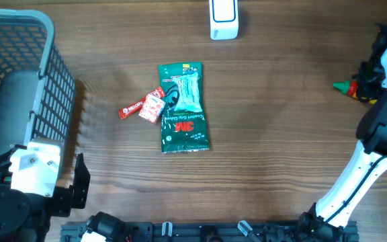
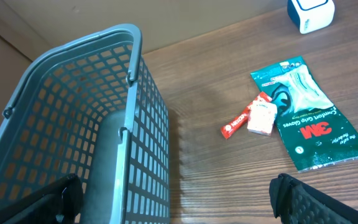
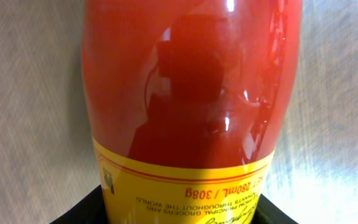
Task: Scan the item barcode
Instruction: 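Carry the bottle right and set it down at the table's right edge, then move the right gripper left toward the gloves pack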
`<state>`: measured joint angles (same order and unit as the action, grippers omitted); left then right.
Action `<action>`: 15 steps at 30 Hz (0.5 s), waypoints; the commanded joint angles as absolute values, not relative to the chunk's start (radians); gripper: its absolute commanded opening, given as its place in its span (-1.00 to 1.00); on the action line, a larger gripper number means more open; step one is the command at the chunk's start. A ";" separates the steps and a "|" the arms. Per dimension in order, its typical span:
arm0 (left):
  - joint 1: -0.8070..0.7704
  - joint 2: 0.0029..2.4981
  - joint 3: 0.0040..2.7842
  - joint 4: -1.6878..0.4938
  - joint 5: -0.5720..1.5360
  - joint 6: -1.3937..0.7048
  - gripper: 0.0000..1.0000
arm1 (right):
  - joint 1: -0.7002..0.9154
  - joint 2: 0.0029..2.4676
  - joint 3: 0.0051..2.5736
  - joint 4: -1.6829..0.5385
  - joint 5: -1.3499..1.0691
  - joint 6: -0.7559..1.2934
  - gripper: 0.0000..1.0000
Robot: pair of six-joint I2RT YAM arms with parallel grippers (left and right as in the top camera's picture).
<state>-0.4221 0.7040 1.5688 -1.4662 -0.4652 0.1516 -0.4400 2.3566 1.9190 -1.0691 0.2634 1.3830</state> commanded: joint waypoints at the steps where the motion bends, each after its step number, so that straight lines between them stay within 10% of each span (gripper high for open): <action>1: -0.414 0.709 1.571 -1.464 -0.457 0.142 1.00 | -0.510 2.371 1.926 -1.111 0.312 1.387 -0.08; 15: -0.414 0.709 1.571 -1.464 -0.457 0.142 1.00 | -0.686 2.369 2.003 -1.107 0.371 1.118 0.13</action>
